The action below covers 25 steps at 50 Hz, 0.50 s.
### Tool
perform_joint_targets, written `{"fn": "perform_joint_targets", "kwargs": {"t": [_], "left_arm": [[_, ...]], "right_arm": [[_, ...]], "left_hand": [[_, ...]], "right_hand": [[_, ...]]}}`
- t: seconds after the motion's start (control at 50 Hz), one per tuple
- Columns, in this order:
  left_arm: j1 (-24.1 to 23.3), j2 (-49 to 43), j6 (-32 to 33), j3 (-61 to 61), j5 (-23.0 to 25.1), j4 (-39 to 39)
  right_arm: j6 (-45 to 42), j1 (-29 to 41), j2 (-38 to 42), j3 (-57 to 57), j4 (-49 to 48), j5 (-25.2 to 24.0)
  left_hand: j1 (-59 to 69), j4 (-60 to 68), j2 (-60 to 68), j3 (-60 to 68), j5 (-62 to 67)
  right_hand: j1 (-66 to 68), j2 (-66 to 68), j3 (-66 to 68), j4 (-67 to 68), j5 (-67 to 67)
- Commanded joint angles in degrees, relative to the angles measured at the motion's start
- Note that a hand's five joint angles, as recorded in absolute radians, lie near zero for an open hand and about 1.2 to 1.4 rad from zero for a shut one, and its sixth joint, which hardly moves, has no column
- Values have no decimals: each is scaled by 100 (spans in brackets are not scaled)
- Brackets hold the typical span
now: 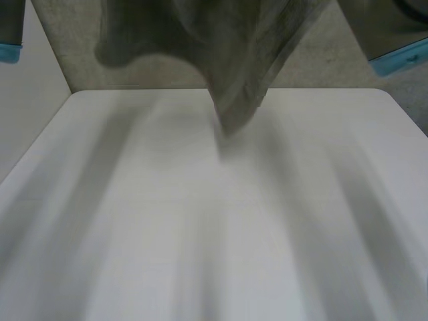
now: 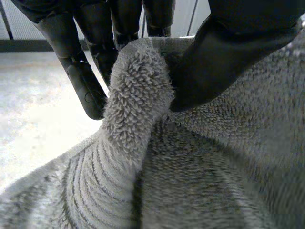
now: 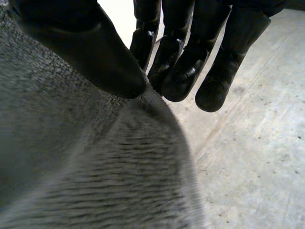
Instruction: Fold the towel.
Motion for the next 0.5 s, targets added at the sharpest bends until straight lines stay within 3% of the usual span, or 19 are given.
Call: {"fn": "perform_joint_targets", "kwargs": {"t": [0.02,0.24,0.4,0.5], "left_arm": [[422,322,49,-1928,72,-173],[968,516,110,-4813,520,-217],[1100,814,689,-5852,521,-446],[1074,1060,1015,-6178,512,-446]], "right_arm": [[-218,-74,-340,1667,1084,-235],[-983,-12,-446,4324,1736,204],[-1001,-74,-1445,6870,474,345],[-948,-144,-1851,7697,-230,336]], "left_hand": [[450,208,529,373,451],[450,208,529,373,451],[450,208,529,373,451],[450,208,529,373,451]], "right_hand": [[353,490,466,329,318],[353,490,466,329,318],[353,490,466,329,318],[353,490,466,329,318]]}}
